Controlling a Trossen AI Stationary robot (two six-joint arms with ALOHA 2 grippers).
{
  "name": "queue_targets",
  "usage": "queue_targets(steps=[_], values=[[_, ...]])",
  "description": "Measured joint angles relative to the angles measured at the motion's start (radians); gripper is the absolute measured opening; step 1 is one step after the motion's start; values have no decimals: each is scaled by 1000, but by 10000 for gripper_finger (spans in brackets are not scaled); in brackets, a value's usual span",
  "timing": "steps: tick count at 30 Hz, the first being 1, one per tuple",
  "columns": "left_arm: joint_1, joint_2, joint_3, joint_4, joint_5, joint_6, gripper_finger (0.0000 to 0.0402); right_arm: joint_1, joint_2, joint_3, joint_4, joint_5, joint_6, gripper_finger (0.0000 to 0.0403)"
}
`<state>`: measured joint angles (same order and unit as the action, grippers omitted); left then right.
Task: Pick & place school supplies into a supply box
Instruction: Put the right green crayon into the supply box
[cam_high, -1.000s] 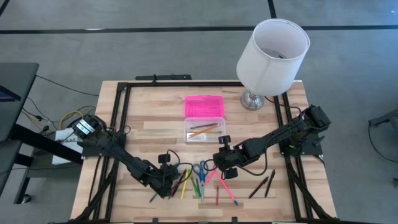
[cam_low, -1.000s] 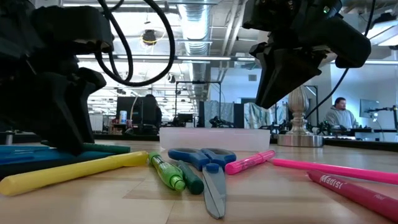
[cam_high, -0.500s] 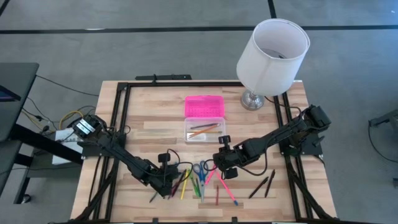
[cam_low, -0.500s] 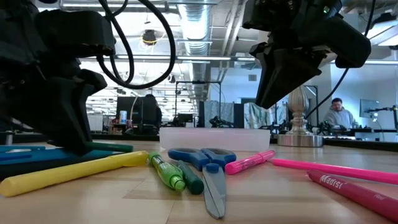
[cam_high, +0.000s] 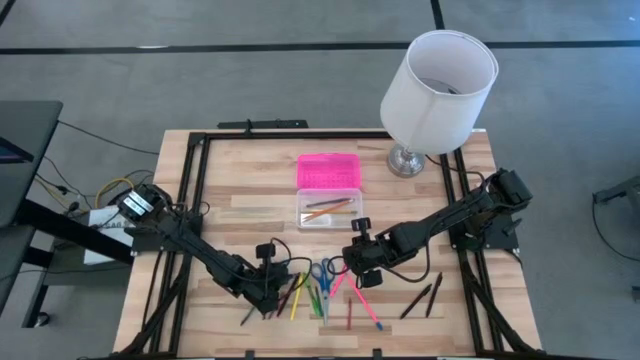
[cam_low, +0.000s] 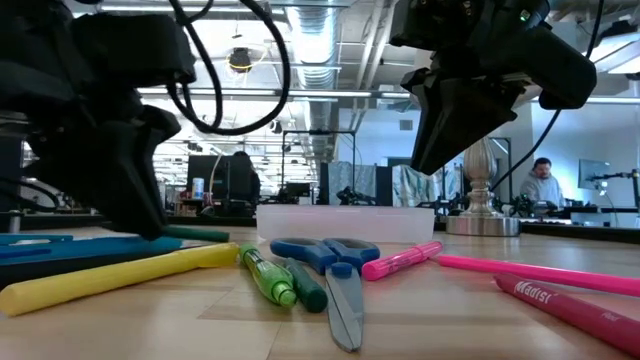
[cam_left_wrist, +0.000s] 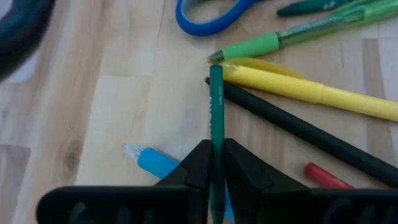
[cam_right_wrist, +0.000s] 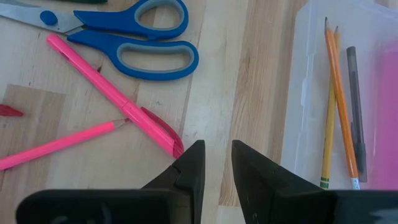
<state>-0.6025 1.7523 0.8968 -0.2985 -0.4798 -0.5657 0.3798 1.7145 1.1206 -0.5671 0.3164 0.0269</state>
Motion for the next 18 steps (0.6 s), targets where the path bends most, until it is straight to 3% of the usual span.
queue_targets(steps=[4, 10, 18], values=[[24, 0, 11, 0, 3, 42, 9, 0, 0, 0, 0, 0, 0, 72], [57, 0, 12, -8, 12, 60, 25, 0, 0, 0, 1, 0, 0, 72], [84, 0, 12, -9, 13, 83, 13, 0, 0, 0, 9, 0, 0, 72]])
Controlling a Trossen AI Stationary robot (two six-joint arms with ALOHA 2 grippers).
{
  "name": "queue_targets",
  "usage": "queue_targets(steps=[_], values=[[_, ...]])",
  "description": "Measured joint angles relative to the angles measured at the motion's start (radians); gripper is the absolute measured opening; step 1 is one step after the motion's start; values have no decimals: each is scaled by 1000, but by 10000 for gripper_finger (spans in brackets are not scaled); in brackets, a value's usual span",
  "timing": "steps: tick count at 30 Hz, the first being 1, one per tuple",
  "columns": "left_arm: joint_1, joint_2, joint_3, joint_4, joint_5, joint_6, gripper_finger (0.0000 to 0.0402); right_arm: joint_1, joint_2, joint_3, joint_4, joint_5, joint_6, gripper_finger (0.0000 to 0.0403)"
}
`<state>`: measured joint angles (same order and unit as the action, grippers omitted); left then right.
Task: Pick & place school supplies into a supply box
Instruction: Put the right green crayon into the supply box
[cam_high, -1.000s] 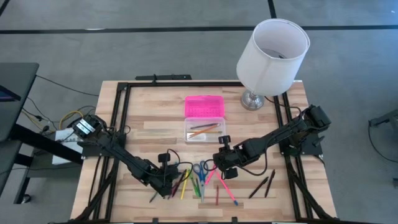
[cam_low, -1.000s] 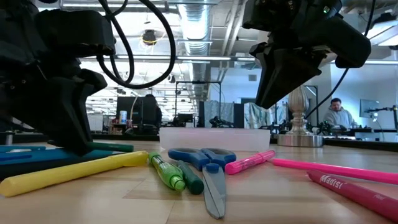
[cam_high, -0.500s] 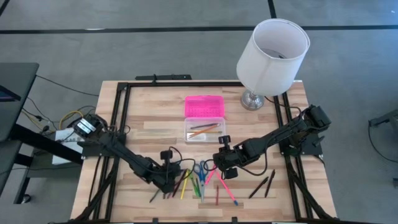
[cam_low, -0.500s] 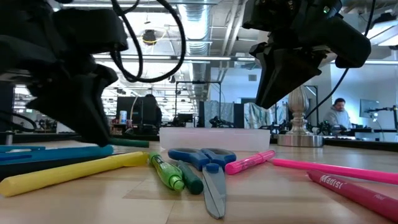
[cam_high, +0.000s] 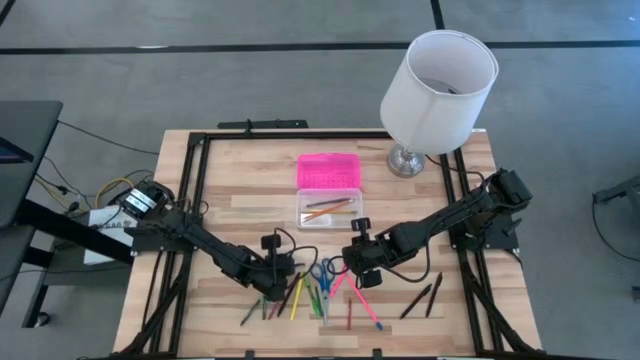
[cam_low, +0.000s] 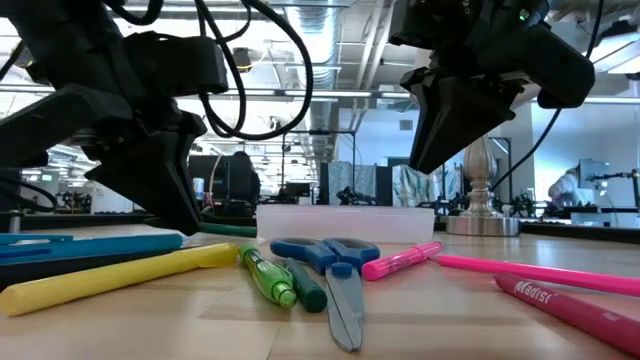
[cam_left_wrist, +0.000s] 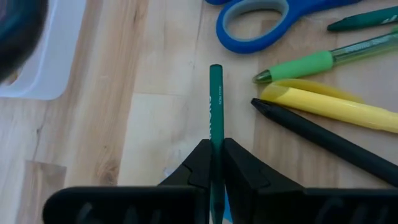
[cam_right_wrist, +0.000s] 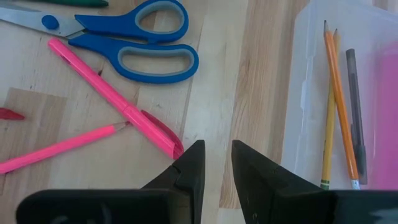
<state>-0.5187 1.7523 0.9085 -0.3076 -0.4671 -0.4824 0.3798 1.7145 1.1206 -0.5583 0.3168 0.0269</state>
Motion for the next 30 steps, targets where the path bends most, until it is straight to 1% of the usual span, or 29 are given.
queue_targets(steps=[11, 18, 25, 30], values=[[4, 0, 0, -1, -7, 18, 21, 0, 0, 0, 13, 0, 0, 72], [41, 0, 0, 11, -28, 63, 15, 0, 0, 0, 17, 0, 0, 72], [97, 0, 38, 6, -59, 161, 14, 14, 0, 0, 11, 0, 40, 72], [139, 0, 99, 0, -69, 269, 14, 50, 0, 0, -19, 5, 97, 72]])
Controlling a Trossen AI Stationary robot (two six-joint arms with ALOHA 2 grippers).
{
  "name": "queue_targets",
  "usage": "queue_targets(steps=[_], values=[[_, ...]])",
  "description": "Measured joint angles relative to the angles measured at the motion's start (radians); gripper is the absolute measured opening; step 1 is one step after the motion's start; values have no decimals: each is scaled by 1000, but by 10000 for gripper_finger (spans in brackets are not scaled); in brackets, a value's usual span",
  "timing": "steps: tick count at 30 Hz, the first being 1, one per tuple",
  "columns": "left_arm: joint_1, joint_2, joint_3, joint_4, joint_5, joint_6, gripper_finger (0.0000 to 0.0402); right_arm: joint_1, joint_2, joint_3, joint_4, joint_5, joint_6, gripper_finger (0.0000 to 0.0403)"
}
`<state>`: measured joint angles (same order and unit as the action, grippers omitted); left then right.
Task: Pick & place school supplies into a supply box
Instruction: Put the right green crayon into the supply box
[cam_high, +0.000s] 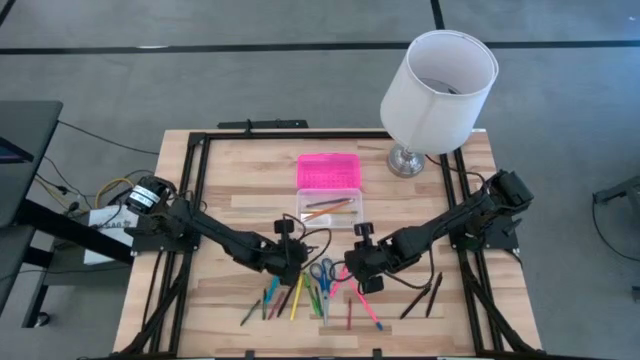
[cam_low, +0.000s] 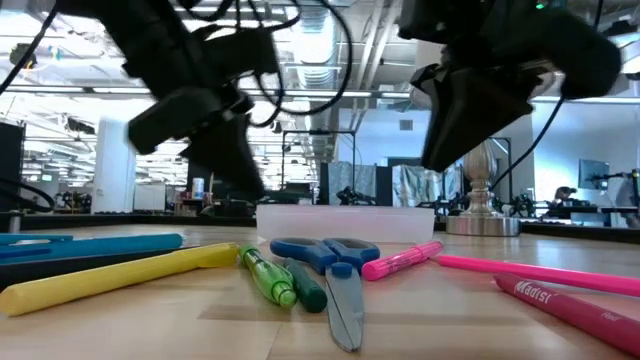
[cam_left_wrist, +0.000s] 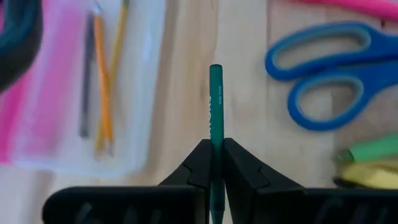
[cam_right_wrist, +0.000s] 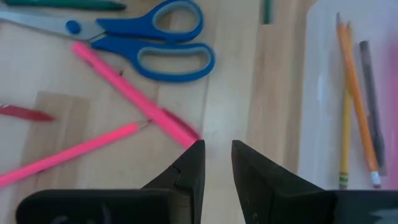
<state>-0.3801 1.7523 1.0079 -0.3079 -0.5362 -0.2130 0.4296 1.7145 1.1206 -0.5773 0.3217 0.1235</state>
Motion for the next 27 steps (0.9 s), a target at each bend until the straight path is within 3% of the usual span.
queue_targets(steps=[9, 19, 24, 27], values=[[160, 0, 95, -35, -12, 171, 16, 107, 0, 0, -61, 112, 138, 72], [395, 0, 96, 50, 170, 258, 16, 222, 0, 0, -77, 255, 167, 72], [475, 0, 96, 107, 302, 273, 17, 234, 0, 0, -81, 264, 194, 72], [497, 0, 95, 116, 315, 273, 17, 234, 0, 0, -104, 264, 231, 72]])
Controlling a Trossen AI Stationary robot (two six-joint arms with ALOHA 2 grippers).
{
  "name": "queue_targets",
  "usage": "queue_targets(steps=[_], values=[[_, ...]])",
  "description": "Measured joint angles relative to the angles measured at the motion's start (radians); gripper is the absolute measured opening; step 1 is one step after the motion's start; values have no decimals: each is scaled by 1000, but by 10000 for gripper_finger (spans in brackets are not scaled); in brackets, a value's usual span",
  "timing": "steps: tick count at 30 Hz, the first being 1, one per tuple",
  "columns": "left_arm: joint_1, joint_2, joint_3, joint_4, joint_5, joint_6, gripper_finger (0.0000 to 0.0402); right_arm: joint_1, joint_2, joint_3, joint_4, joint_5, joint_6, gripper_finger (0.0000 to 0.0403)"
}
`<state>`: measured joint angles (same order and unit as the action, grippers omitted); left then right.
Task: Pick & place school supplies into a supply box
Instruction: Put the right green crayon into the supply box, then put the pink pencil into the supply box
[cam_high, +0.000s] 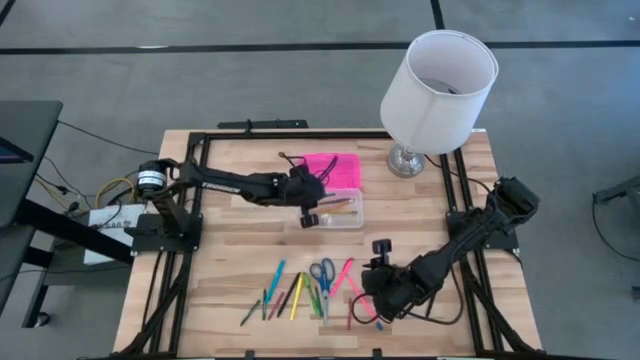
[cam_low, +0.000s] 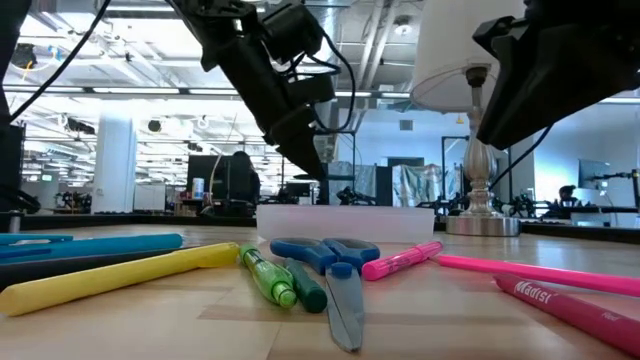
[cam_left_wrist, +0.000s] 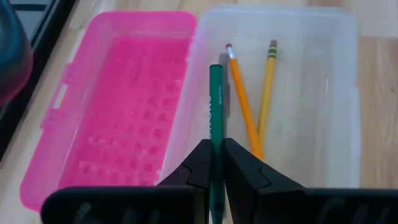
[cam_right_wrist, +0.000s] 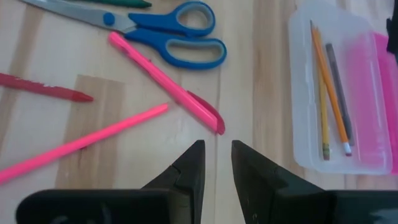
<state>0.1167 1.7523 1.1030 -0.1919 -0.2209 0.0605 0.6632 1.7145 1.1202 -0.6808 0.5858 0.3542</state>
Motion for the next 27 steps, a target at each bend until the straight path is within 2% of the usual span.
queue_targets(steps=[5, 11, 21, 27], values=[[3, 0, 0, 4, 37, 0, 17, 0, 0, 0, -32, 0, 55, 72], [5, 0, 0, 0, 35, 5, 21, 0, 0, 0, -33, 0, 58, 72], [54, 0, -67, 54, 14, 78, 67, 0, 0, 0, -33, 21, 57, 72], [90, 0, -88, 55, 33, 134, 77, -5, 0, 0, -32, 22, 57, 72]])
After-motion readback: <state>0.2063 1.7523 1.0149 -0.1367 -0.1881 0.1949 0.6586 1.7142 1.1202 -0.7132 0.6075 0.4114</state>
